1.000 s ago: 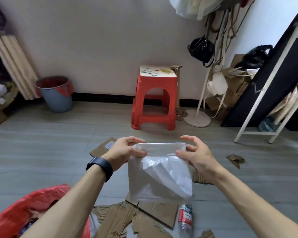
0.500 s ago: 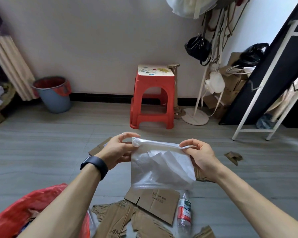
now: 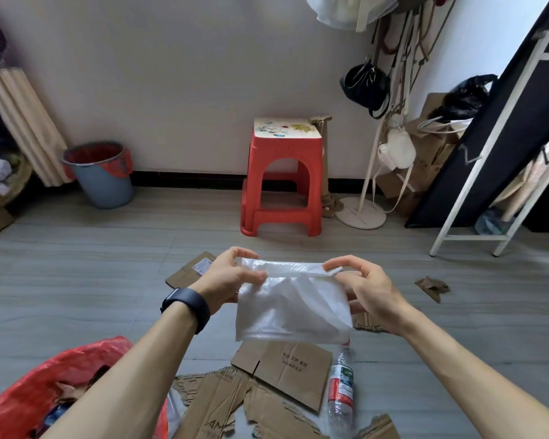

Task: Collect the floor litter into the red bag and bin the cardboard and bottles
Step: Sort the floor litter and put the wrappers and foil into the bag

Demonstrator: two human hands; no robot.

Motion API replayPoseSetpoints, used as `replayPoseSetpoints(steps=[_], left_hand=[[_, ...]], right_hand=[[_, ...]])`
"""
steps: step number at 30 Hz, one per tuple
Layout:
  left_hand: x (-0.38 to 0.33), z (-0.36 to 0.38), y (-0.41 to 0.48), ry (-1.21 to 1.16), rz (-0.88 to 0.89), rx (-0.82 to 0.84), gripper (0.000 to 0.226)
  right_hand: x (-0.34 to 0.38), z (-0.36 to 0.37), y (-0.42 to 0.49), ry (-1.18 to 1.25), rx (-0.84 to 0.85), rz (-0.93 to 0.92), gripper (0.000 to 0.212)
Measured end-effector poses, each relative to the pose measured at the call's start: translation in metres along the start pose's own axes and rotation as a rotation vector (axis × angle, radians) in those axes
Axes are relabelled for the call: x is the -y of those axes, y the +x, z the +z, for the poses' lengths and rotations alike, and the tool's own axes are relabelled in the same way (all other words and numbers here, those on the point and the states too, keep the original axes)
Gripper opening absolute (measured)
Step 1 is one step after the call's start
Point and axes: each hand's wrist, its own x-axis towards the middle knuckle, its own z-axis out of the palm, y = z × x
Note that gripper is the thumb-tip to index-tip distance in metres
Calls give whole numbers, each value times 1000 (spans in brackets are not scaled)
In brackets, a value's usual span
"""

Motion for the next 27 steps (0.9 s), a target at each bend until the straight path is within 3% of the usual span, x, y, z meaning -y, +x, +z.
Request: replayPoseSetpoints(steps=[2,4,6,9,14,18,22,27], left_hand=[[0,0,1,-27,26,-28,39],[0,0,0,-26,48,-11,34],[-1,1,1,-54,79,-5,28],[-3,2,0,-111,82,34,16],[-3,1,-5,-72,-47,150,12],[-10,-6,-7,-229,-101,253,30],[-3,-2,-5,-45,-23,87,25],[2,-5,0,-77,21,8,45]], right_hand=[[2,0,-2,69,49,51,17],[0,2,0,60,-42,5,11],[-6,2,4,34,-132,-30,23],[-10,1,9,147,-134,2,43],[-6,2,10,315,-172,53,16],[0,3,6,311,-163,75,12],[1,3,3,182,-69,149,17],[-1,3,3,237,0,166,20]])
